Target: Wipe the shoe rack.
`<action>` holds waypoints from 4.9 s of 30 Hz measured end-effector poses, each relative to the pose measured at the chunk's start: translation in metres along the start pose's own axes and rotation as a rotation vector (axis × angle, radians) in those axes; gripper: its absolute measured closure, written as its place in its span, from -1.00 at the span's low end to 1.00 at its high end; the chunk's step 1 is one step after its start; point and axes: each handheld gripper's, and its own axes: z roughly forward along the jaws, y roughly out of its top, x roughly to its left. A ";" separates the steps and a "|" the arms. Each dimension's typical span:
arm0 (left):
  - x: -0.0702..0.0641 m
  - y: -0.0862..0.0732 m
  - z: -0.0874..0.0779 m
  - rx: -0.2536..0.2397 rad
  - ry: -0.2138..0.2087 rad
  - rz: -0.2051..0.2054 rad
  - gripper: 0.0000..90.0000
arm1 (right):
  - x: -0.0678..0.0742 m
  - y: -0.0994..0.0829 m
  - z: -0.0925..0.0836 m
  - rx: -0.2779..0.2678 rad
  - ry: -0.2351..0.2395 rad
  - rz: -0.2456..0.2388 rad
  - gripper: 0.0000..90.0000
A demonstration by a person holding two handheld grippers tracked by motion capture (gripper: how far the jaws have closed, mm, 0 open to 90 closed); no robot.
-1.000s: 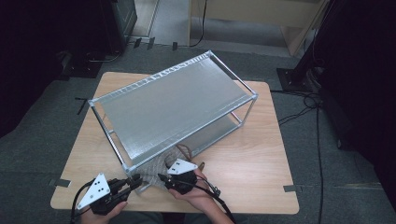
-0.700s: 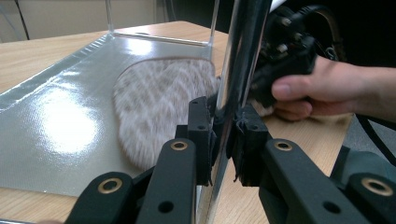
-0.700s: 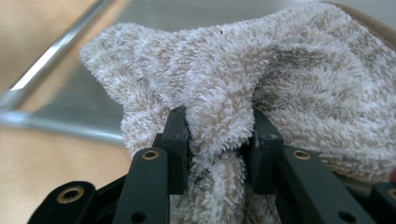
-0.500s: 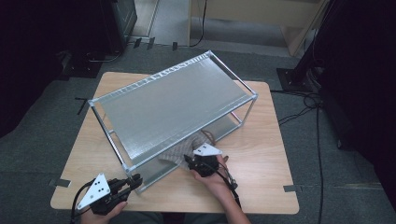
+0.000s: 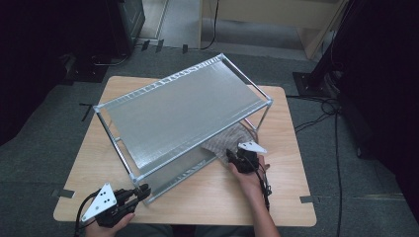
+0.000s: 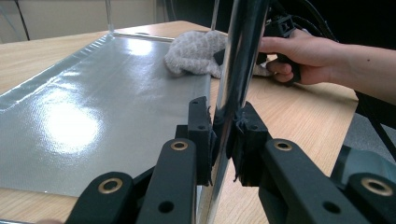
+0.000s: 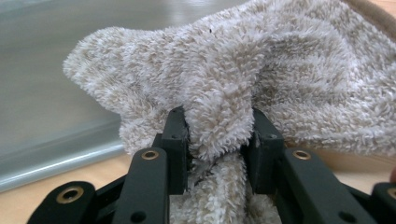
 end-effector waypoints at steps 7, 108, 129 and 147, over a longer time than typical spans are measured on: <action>0.000 0.000 0.000 0.001 -0.001 -0.002 0.77 | -0.002 -0.003 0.000 0.008 -0.064 0.018 0.45; 0.035 0.006 -0.014 -0.113 0.086 -0.139 -0.30 | 0.133 -0.044 -0.070 -0.150 0.428 -0.308 -0.47; 0.078 -0.006 -0.033 -0.052 0.434 -0.258 -0.24 | 0.175 -0.049 -0.067 -0.196 0.680 -0.429 0.83; 0.111 -0.010 -0.010 0.091 0.540 -0.149 0.79 | 0.143 -0.056 -0.084 -0.185 0.708 -0.460 0.83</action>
